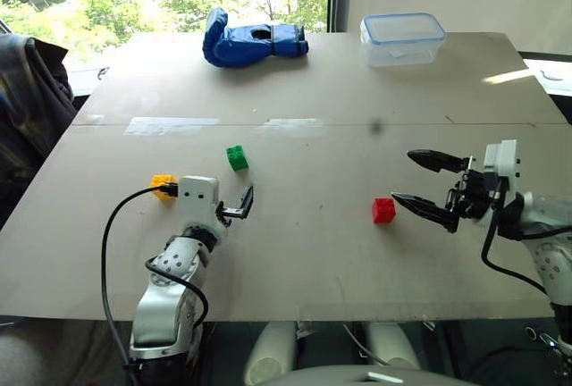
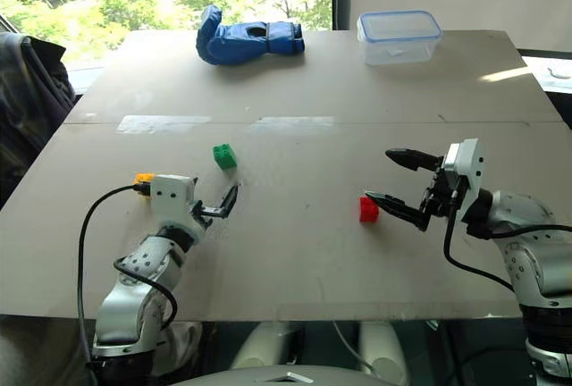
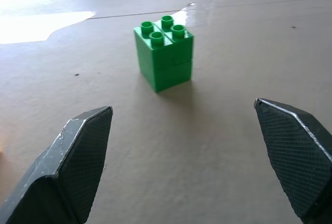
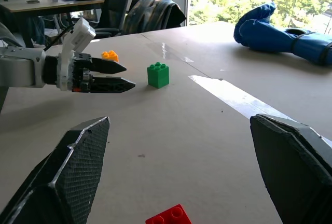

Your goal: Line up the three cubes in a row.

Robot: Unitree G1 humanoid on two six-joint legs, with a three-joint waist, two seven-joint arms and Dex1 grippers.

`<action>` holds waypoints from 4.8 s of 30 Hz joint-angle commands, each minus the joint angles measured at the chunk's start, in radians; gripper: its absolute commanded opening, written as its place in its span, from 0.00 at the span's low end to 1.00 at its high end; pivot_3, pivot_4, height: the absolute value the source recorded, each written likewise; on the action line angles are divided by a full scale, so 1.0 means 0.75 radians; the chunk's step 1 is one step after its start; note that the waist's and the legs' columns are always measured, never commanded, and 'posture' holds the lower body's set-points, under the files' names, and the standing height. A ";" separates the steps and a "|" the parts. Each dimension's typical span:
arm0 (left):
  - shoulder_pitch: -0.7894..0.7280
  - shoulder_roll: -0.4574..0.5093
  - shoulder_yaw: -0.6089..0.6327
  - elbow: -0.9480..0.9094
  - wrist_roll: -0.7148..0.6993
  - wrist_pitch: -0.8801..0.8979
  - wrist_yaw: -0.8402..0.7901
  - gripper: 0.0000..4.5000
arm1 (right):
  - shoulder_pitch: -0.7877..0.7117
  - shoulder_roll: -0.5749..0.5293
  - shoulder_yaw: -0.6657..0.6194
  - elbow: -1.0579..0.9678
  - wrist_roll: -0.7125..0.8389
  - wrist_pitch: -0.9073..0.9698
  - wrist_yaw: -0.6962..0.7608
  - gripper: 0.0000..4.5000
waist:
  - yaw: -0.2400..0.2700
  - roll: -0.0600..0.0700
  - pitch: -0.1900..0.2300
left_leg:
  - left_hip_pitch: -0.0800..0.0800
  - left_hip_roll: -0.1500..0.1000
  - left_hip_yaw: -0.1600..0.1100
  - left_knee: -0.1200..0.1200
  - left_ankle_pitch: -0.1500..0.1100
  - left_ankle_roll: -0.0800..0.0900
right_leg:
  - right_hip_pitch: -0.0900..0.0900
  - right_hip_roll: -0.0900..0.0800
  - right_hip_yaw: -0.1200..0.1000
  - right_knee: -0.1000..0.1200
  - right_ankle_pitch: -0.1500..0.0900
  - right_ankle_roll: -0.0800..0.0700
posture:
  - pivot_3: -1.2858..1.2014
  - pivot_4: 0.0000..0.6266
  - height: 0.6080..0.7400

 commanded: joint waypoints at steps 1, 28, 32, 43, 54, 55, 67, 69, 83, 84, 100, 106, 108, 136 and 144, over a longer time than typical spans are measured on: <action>-0.092 -0.023 -0.026 0.065 0.079 -0.037 0.074 1.00 | -0.033 0.010 0.017 -0.059 0.001 -0.002 -0.011 0.99 | 0.005 0.000 0.000 | 0.000 0.000 0.000 0.000 0.000 -0.001 | 0.000 0.000 0.000 0.000 0.000 0.000 | 0.52 0.24 1.00; -0.307 -0.132 -0.042 0.489 0.185 -0.147 0.218 0.27 | -0.068 0.023 0.050 -0.061 -0.049 -0.008 -0.034 1.00 | 0.009 0.000 -0.002 | 0.000 0.000 0.000 0.001 0.003 -0.005 | 0.000 -0.001 -0.001 0.001 0.000 0.000 | 0.52 0.24 1.00; -0.306 -0.132 -0.037 0.481 0.175 -0.142 0.215 0.27 | -0.069 0.025 0.055 -0.054 -0.055 -0.009 -0.030 1.00 | 0.007 0.000 -0.002 | 0.001 0.000 0.000 0.001 0.003 -0.005 | 0.000 -0.001 -0.001 0.002 0.000 0.000 | 0.52 0.24 1.00; -0.320 0.088 -0.154 0.434 -0.095 -0.284 -0.523 0.27 | -0.005 0.036 -0.023 -0.044 0.082 -0.019 0.075 1.00 | 0.011 0.000 -0.001 | -0.001 0.000 0.000 0.001 0.003 -0.006 | 0.000 -0.001 -0.001 0.000 0.000 0.000 | 0.52 0.24 1.00; -0.722 0.261 -0.465 0.991 -0.139 -0.766 -1.621 0.27 | 0.157 -0.057 -0.129 0.089 -0.006 -0.202 0.223 1.00 | -0.002 0.000 -0.001 | -0.003 -0.003 0.000 0.002 0.003 -0.005 | 0.000 0.001 -0.004 -0.001 0.000 0.000 | 0.52 0.24 1.00; -0.762 0.254 -0.475 1.058 -0.122 -0.809 -1.654 0.27 | 0.170 -0.064 -0.144 0.090 -0.008 -0.215 0.229 1.00 | -0.005 0.000 -0.001 | -0.003 -0.003 0.000 0.003 0.003 -0.005 | 0.000 0.001 -0.004 -0.001 0.000 0.000 | 0.52 0.24 1.00; -0.957 0.146 -0.500 1.434 -0.022 -0.953 -1.783 0.27 | 0.285 -0.149 -0.219 0.001 0.025 -0.245 0.294 1.00 | -0.029 -0.001 0.000 | -0.005 -0.004 -0.002 0.010 -0.001 0.001 | 0.000 0.002 -0.004 0.002 0.000 0.001 | 0.52 0.24 1.00; -0.952 0.134 -0.502 1.440 0.001 -0.971 -1.756 0.27 | 0.287 -0.145 -0.216 -0.011 0.031 -0.239 0.282 1.00 | -0.026 -0.001 -0.001 | -0.005 -0.004 -0.003 0.011 -0.001 0.002 | 0.001 0.002 -0.004 0.002 0.000 0.001 | 0.52 0.24 1.00; -0.782 0.166 -0.536 1.168 0.052 -0.869 -1.647 0.27 | 0.248 -0.140 -0.193 0.006 0.025 -0.236 0.261 1.00 | -0.024 -0.001 -0.001 | -0.004 -0.001 -0.005 0.012 -0.001 0.002 | 0.002 0.002 -0.005 0.002 0.000 0.001 | 0.52 0.24 1.00; -0.781 0.170 -0.540 1.166 0.057 -0.870 -1.645 0.27 | 0.243 -0.141 -0.194 0.010 0.024 -0.236 0.263 1.00 | -0.024 -0.001 -0.001 | -0.004 -0.001 -0.005 0.012 -0.001 0.002 | 0.002 0.002 -0.005 0.002 0.000 0.001 | 0.52 0.24 1.00; -0.755 0.163 -0.553 1.147 0.069 -0.818 -1.550 0.27 | 0.259 -0.127 -0.198 0.039 -0.003 -0.276 0.273 1.00 | -0.022 -0.001 -0.001 | 0.002 -0.001 -0.005 0.012 -0.001 0.002 | 0.008 0.001 -0.005 0.002 0.000 0.001 | 0.52 0.24 1.00; -0.750 0.163 -0.558 1.138 0.068 -0.804 -1.538 0.27 | 0.255 -0.126 -0.196 0.038 -0.001 -0.277 0.274 1.00 | -0.021 -0.001 -0.001 | 0.002 -0.001 -0.005 0.012 -0.001 0.002 | 0.008 0.001 -0.005 0.002 0.000 0.001 | 0.52 0.24 1.00; -0.748 0.161 -0.559 1.136 0.059 -0.792 -1.545 0.27 | 0.254 -0.128 -0.195 0.035 0.001 -0.274 0.274 1.00 | -0.020 -0.001 -0.001 | 0.002 -0.001 -0.006 0.012 -0.001 0.002 | 0.008 0.001 -0.006 0.002 0.000 0.001 | 0.52 0.24 1.00; -0.705 0.159 -0.536 1.080 0.029 -0.724 -1.525 0.62 | 0.255 -0.139 -0.199 0.068 -0.008 -0.282 0.309 1.00 | -0.023 -0.001 -0.001 | 0.003 -0.001 -0.007 0.012 -0.001 0.002 | 0.010 0.001 -0.007 0.001 0.000 0.001 | 0.52 0.24 1.00; -0.683 0.165 -0.534 1.048 0.040 -0.694 -1.505 0.83 | 0.257 -0.140 -0.206 0.076 -0.012 -0.290 0.313 1.00 | -0.023 0.000 -0.001 | 0.003 -0.001 -0.007 0.012 -0.001 0.002 | 0.010 0.001 -0.007 0.001 0.000 0.001 | 0.52 0.24 1.00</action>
